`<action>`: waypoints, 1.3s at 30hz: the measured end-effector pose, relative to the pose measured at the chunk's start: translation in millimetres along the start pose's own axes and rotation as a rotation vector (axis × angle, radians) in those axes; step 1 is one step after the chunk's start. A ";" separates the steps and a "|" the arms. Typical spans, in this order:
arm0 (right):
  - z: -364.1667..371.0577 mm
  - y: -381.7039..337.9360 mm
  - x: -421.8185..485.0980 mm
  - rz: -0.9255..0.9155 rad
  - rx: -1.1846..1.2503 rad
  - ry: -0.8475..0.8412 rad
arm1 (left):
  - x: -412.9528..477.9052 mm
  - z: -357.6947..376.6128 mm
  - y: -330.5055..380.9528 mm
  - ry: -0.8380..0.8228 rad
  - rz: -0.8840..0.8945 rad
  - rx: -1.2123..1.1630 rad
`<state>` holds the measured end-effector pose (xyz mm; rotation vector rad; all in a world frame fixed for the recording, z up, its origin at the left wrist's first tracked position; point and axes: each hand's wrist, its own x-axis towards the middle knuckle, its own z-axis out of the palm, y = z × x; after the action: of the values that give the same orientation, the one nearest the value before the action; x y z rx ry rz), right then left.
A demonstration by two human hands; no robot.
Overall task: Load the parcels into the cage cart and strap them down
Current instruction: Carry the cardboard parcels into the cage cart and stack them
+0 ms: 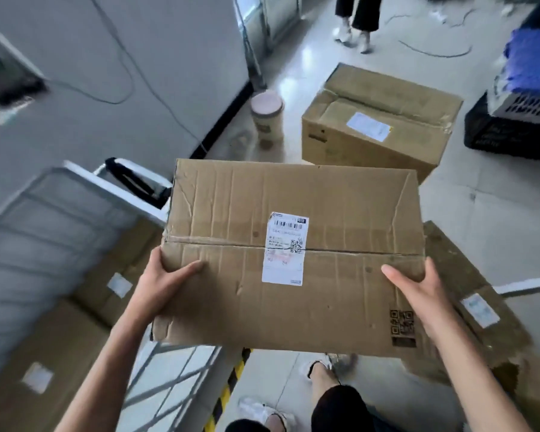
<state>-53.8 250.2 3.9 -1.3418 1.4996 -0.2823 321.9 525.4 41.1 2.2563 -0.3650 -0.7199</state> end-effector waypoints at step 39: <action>620.2 -227.3 -30.5 -0.482 -0.687 -0.734 | 1.7 -275.9 -387.2 0.602 -0.592 -0.555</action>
<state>564.5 472.5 -70.6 -2.0539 0.6380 0.4424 504.7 947.8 -78.0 1.9033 0.7306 -0.3195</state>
